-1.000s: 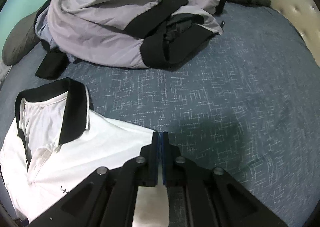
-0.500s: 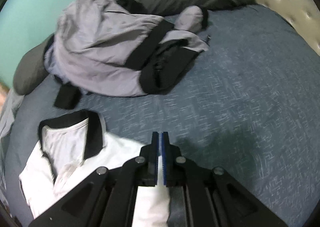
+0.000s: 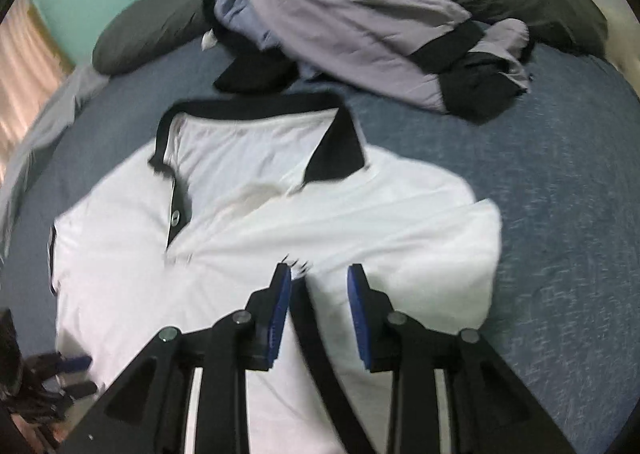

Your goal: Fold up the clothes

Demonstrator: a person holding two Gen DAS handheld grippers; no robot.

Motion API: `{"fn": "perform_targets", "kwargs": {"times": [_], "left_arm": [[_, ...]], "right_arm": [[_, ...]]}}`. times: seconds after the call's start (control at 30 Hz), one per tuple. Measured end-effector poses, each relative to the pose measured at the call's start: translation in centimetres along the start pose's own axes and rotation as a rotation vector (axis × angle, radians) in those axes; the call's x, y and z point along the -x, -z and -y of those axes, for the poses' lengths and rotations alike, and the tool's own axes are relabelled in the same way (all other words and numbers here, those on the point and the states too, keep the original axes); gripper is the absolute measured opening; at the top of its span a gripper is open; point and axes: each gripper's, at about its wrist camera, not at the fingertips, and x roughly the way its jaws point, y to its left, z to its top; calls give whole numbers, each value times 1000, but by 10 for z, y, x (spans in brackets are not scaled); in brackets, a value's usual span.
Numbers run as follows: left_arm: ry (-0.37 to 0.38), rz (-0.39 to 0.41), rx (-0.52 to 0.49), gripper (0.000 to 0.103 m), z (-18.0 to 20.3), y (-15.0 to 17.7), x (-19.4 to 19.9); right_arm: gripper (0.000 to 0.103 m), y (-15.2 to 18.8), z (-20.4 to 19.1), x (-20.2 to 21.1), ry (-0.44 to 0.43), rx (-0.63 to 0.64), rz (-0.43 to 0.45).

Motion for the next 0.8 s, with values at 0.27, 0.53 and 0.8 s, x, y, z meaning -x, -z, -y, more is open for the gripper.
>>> {"fn": "perform_targets", "kwargs": {"times": [0.27,0.53,0.8], "left_arm": [[6,-3,4,50,-1,-2,-1],[4,-3,1,50,-1,-1,-1],[-7,-2,-7,51,0,-1,0]], "right_arm": [[29,9,-19,-23,88,88,-38],[12,10,-17,-28,72,91,-34],[11,11,-20,-24,25,108,-32]]}}
